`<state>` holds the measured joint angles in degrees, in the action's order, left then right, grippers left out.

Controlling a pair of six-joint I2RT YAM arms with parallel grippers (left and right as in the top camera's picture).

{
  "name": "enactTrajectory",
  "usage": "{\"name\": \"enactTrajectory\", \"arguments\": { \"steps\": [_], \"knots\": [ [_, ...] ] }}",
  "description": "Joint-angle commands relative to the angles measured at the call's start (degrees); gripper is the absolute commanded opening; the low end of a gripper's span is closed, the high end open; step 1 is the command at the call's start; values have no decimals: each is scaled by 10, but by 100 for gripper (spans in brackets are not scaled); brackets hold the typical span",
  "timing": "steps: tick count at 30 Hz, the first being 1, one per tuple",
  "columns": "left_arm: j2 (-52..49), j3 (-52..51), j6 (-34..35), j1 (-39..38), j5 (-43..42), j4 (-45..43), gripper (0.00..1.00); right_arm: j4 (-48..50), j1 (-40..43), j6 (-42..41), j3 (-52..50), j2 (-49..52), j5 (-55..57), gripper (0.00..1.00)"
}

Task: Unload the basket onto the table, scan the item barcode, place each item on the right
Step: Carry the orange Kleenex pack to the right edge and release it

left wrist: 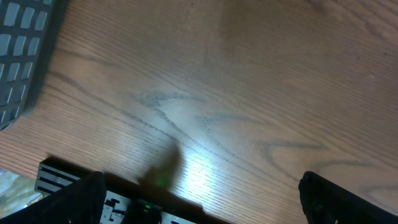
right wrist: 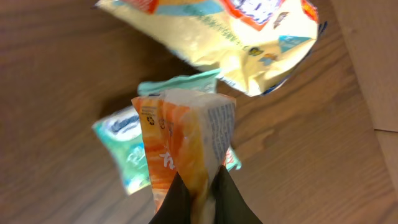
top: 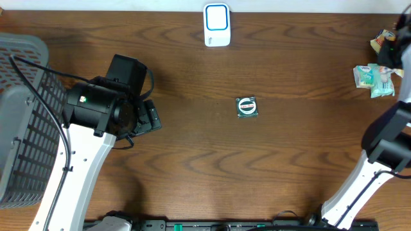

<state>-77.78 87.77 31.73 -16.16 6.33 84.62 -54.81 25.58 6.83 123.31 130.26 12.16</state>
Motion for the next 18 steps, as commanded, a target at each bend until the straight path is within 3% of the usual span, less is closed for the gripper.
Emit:
{"name": "enactTrajectory", "arguments": {
  "steps": [1, 12, 18],
  "knots": [
    [3, 3, 5, 2, 2, 2, 98, 19, 15, -17, -4, 3, -39, 1],
    [3, 3, 5, 2, 2, 2, 97, 74, 56, -16, -4, 40, 58, 5],
    [3, 3, 5, 2, 2, 2, 97, 69, 74, -16, -4, 66, 38, 1]
  ]
}}
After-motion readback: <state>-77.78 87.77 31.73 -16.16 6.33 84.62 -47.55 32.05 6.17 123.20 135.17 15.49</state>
